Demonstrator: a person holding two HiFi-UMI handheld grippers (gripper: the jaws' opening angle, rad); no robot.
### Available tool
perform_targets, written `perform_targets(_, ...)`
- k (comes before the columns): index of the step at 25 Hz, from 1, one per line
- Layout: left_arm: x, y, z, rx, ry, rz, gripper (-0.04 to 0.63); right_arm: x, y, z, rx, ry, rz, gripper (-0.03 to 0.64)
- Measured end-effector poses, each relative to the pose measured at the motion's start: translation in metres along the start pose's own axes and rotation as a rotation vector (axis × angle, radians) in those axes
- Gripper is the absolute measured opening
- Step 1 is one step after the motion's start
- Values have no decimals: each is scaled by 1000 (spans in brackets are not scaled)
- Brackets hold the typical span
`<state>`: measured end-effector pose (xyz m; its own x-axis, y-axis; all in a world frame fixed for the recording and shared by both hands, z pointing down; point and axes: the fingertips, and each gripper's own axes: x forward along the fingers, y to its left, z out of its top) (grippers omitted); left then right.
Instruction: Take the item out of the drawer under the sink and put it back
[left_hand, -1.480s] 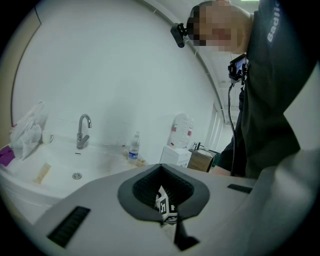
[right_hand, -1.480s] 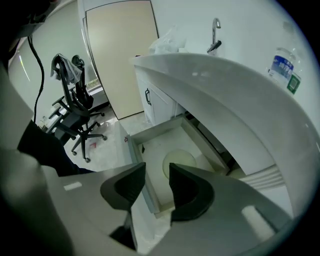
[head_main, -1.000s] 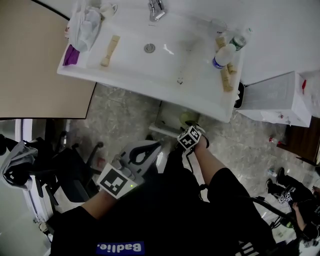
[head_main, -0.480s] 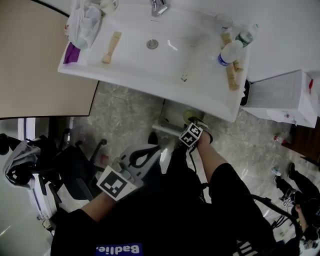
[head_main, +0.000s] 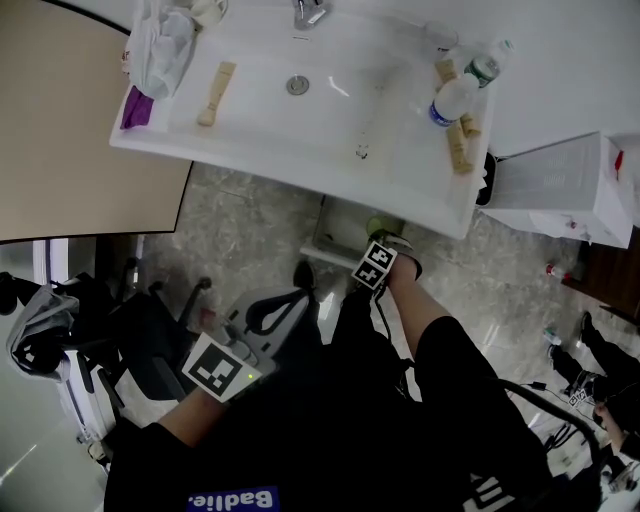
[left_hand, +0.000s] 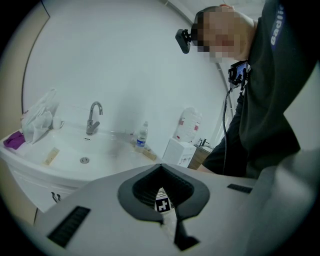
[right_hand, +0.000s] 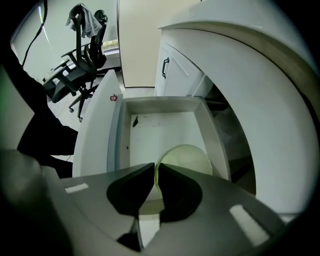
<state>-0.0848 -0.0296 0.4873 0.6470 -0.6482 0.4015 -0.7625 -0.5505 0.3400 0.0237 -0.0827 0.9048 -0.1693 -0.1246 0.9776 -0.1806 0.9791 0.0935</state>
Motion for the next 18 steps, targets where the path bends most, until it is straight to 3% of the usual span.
perform_targets(8,2,-9,13,9,-31,-23,6,-30,-2,1,92,-69,-2,23)
perform_targets(18,6,-32,34,41,-87,-93,6,-113,10,23,280,-276,-2,21)
